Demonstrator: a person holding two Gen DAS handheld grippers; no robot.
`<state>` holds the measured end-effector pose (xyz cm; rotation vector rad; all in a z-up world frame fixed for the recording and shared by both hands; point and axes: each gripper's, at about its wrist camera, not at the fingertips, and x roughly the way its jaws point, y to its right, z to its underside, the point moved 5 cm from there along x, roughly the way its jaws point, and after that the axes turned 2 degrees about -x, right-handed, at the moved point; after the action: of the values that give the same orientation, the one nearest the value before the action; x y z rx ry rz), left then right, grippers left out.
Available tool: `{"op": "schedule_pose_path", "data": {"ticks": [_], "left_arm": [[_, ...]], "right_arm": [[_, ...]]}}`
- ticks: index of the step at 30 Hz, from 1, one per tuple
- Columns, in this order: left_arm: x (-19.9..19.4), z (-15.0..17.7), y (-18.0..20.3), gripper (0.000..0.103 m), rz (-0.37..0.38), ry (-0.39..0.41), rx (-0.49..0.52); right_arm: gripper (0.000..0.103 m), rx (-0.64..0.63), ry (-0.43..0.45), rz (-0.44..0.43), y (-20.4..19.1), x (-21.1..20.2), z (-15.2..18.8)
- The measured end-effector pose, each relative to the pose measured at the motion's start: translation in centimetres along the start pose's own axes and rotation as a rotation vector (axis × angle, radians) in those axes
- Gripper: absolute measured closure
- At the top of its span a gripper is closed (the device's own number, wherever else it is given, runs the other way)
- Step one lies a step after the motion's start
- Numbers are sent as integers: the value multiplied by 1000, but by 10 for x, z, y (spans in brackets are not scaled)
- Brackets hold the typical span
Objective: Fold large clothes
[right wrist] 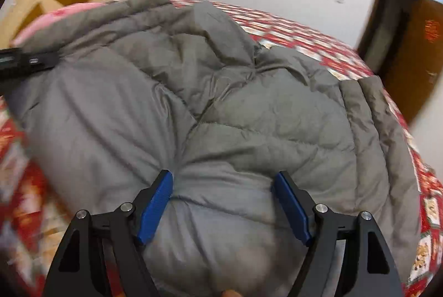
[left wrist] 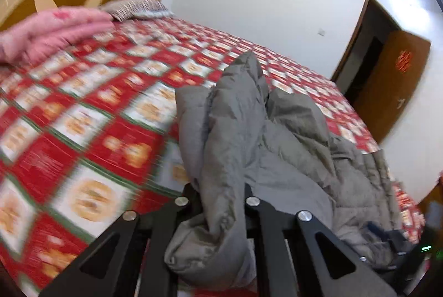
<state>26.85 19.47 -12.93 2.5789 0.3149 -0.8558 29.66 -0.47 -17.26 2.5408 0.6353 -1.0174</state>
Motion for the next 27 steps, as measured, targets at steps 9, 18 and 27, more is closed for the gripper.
{"op": "schedule_pose_path", "data": {"ticks": [9,18,27], "left_arm": [[-44,-19,92,93,-2,133,304],[-35,24,230,93,176,119,544],[-13,79,271,93,220,52,690]], "right_arm": [[27,229,-38,256,103,-19,21],[27,312,-58,218,131,-7,40],[25,428,-32,158,167,-10,59]]}}
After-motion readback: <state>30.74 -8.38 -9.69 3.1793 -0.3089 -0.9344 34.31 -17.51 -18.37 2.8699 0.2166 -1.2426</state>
